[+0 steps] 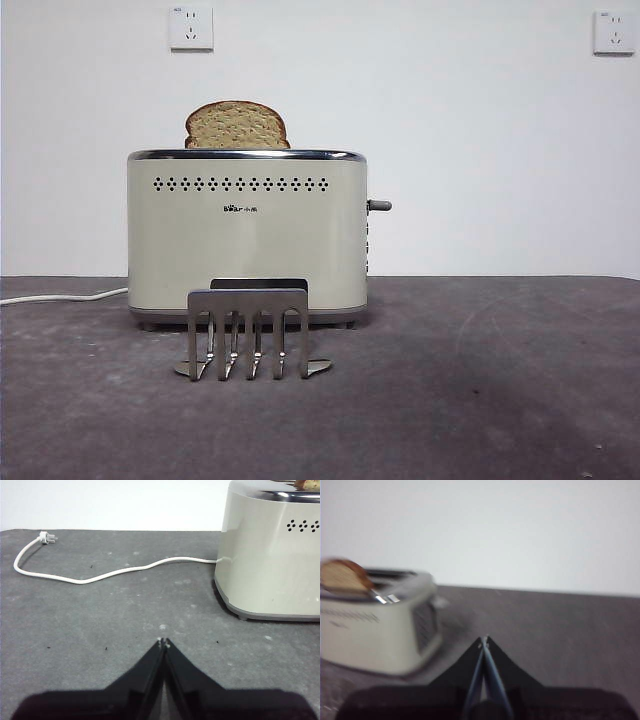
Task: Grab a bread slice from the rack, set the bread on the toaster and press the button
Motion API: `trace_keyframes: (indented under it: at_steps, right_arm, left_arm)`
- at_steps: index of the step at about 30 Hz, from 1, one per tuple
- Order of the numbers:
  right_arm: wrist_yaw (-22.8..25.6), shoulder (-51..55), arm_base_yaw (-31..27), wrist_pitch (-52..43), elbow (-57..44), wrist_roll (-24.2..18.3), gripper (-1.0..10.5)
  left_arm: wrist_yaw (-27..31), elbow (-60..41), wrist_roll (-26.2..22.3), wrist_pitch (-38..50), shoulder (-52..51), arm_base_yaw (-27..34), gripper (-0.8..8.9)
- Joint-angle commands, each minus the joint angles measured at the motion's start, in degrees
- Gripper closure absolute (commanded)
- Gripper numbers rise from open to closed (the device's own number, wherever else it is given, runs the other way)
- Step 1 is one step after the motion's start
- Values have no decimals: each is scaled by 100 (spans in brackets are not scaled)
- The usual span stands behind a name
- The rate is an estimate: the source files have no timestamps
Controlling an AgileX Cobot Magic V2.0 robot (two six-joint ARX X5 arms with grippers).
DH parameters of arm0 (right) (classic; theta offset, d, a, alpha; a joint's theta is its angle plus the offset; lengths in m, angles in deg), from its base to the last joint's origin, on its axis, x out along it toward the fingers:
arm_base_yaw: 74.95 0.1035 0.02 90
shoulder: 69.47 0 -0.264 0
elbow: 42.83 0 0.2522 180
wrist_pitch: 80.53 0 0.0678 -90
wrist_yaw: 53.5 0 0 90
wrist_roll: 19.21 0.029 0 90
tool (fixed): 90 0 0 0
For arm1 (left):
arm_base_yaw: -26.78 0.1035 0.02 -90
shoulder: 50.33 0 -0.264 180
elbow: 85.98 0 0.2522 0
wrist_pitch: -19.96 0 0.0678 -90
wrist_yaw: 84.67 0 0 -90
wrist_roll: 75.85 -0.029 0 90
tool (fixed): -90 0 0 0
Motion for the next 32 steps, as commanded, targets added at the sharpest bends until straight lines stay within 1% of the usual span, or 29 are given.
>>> trace_keyframes:
  at_steps: [1, 3, 6, 13, 20, 27, 30, 32]
  right_arm:
    - [372, 337, -2, -79, -459, 74, 946]
    - [597, 540, -2, -83, -721, 74, 946]
    - [754, 804, -2, -85, -1078, 94, 946]
    - [754, 1246, -2, -83, -1692, 247, 946]
    - [752, 1416, -2, -76, -2002, 293, 946]
    - [750, 1416, 0, 186, -2039, 323, 946]
    - [750, 1416, 0, 177, -2037, 540, 946]
    - [752, 1416, 0, 177, -2037, 535, 946]
  left_arm:
    - [13, -81, 35, 2, -17, 17, 817]
    - [13, -79, 35, 2, -17, 17, 818]
    - [13, -81, 35, 2, -17, 17, 817]
    - [13, -79, 35, 2, -17, 17, 817]
    - [13, -79, 35, 2, -17, 17, 818]
    - [13, -79, 35, 2, -17, 17, 818]
    - [13, -79, 35, 2, -17, 17, 818]
    - [13, -79, 35, 2, -17, 17, 818]
